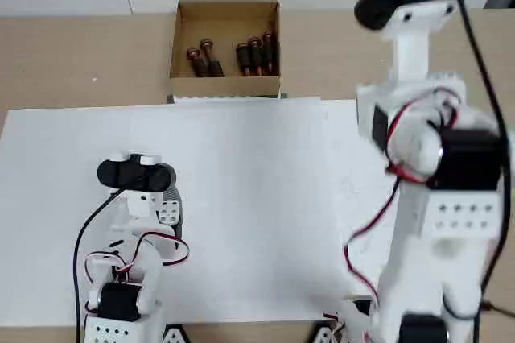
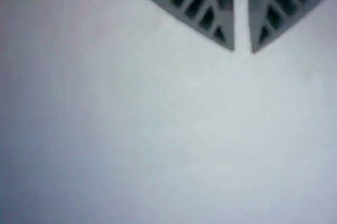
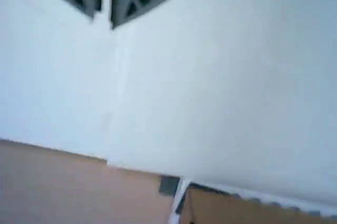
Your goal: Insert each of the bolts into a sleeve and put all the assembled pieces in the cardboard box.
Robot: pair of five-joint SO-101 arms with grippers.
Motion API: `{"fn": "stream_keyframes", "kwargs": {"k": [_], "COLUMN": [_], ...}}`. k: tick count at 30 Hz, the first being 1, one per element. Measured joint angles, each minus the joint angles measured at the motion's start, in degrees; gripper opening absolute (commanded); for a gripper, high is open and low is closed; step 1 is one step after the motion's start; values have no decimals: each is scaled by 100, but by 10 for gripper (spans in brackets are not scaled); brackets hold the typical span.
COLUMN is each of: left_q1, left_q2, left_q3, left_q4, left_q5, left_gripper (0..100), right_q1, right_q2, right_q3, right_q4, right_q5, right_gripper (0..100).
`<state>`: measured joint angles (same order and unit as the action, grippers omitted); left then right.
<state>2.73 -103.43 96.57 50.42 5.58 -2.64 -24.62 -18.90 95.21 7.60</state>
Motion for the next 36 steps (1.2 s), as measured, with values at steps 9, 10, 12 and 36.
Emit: {"fn": "stream_keyframes", "kwargs": {"k": [9, 10, 12, 36], "left_q1": [0, 0, 0, 0], "left_q2": [0, 0, 0, 0], "left_q3": [0, 0, 0, 0], "left_q4": [0, 0, 0, 0], "left_q5": [0, 0, 0, 0], "left_gripper": [6, 6, 6, 6], "right_q1": [325, 325, 290, 290], "right_q2": [-2040, -2286, -2787, -7798], "right_q3": [3701, 4167, 5073, 10971], "right_q4": [-1240, -1468, -1890, -3675], "right_q5": [-26, -26, -26, -510], "right_gripper": [2, 2, 2, 2]}}
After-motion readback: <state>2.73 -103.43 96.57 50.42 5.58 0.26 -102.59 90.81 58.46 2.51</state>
